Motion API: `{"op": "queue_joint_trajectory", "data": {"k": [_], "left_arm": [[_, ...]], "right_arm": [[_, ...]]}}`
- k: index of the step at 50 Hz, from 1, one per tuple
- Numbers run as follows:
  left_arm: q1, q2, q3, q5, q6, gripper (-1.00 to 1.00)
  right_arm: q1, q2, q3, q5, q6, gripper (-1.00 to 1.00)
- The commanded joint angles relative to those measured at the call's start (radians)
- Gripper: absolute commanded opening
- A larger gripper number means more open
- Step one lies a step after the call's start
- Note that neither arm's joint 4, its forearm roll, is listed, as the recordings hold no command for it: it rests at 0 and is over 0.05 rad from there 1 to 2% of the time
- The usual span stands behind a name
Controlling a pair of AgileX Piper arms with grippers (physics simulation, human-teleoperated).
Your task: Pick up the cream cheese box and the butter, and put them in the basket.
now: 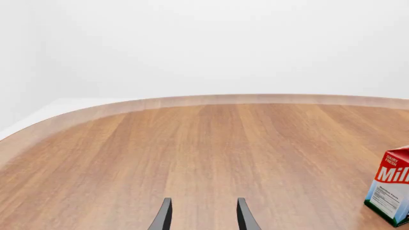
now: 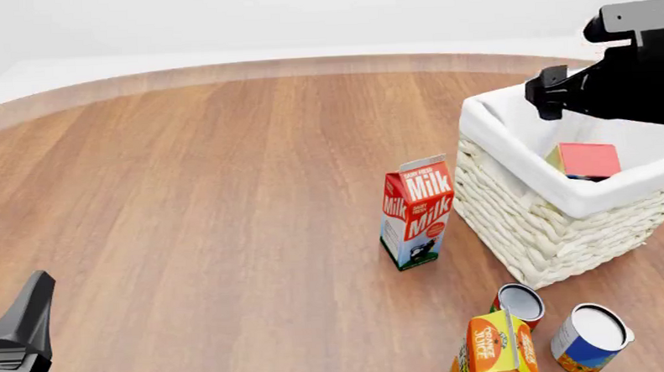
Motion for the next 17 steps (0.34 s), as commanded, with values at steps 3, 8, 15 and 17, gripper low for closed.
{"op": "queue_joint_trajectory", "data": {"k": [3,8,15,17], "left_arm": [[0.000,0.000,0.000,0.000,0.000,1.00],[0.000,0.000,0.000,0.000,0.000,1.00],[0.000,0.000,0.000,0.000,0.000,1.00],[0.000,0.000,0.000,0.000,0.000,1.00]], "right_arm": [[0.071,-0.112,-0.019,0.067,-0.020,1.00],[0.101,-0.146,-0.026,0.081,-0.027,1.00],[0.177,-0.225,-0.030,0.112,-0.038,1.00],[0.205,-0.247,-0.018,0.112,-0.054,1.00]]}}
